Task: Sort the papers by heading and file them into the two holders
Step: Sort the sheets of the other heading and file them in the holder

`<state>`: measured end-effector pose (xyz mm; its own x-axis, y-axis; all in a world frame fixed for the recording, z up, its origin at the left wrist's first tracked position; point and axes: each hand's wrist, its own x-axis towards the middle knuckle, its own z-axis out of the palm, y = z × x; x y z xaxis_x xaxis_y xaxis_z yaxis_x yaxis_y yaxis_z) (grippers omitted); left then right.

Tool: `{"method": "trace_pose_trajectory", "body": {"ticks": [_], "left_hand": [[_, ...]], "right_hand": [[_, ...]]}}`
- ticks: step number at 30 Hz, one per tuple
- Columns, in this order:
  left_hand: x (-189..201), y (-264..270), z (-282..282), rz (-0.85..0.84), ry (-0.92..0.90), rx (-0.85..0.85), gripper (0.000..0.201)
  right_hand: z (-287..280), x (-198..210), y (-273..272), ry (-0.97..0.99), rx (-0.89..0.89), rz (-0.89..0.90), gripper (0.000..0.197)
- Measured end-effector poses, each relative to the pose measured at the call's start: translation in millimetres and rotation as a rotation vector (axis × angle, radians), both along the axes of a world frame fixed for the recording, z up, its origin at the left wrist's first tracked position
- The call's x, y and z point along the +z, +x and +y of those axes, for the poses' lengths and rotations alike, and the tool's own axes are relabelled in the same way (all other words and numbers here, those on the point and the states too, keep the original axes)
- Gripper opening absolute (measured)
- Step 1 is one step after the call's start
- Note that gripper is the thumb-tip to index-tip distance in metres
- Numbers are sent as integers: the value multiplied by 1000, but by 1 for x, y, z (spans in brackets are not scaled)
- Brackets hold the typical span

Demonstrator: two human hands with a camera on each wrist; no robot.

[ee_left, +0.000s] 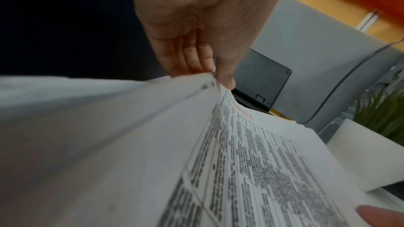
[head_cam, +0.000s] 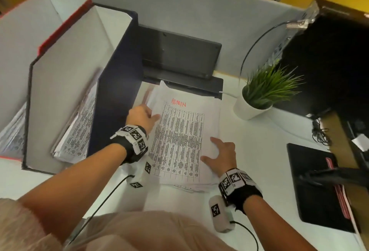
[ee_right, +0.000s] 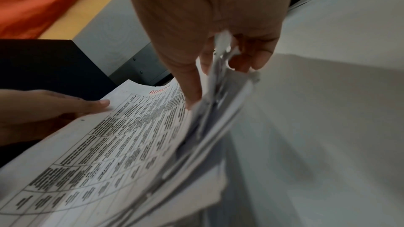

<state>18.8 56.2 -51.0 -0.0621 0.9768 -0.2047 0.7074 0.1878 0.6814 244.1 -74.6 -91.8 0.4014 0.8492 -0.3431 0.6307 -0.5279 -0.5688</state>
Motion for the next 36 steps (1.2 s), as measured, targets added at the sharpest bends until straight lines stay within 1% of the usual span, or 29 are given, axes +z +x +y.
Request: {"method": "trace_pose_trajectory", "body": {"ticks": [1,4,7,9,11,13,15,17,18,20,21,23,24,26,28,30,31,32,33,35,36], "left_hand": [[1,1,1,10,14,-8,27],[1,3,2,70,71,-67,28],[2,5,2,135,107,-129,41],[4,6,-2,203,135,-192,37],[8,6,-9,268,250,-258,27],[8,3,-16,249,425,-313,17],[7,1,-21,119,512,-353,22],[7,2,-25,-66,469,-330,28],[7,3,-27,-131,410,-280,28],[5,4,-29,-209,281,-172,28],[4,3,-28,-242,228,-144,27],[1,2,-25,-331,120,-142,21],[0,1,-23,-372,62,-146,19],[-1,1,-21,-413,-5,-154,19],[0,2,-21,-416,-10,-147,27],[2,3,-17,-393,17,-85,34],[2,3,-14,-360,43,-39,34],[3,3,-9,-318,61,9,31],[3,3,-4,-277,70,54,26],[2,3,7,-197,33,125,13],[2,3,10,-170,-12,138,14]], "right_hand": [[0,1,0,-4,1,-20,72],[2,4,-2,-11,5,-64,72],[6,9,-4,-10,10,-100,73],[9,12,-6,-13,6,-91,74],[12,15,-6,-22,1,-77,75],[15,18,-4,-14,-16,-71,76],[18,21,-3,37,-65,-46,73],[22,25,-1,118,-142,52,70],[24,28,0,150,-191,129,69],[26,32,4,161,-277,272,72],[26,34,6,141,-303,321,74],[25,37,10,107,-324,398,77],[24,37,12,108,-326,431,75],[23,38,13,142,-322,484,60],[20,35,13,190,-324,491,38],[16,33,13,257,-322,478,14],[15,32,13,297,-319,491,11],[14,30,14,328,-330,511,23],[14,29,14,353,-365,577,32],[14,29,14,376,-432,719,46],[14,28,13,378,-440,760,54]]}}
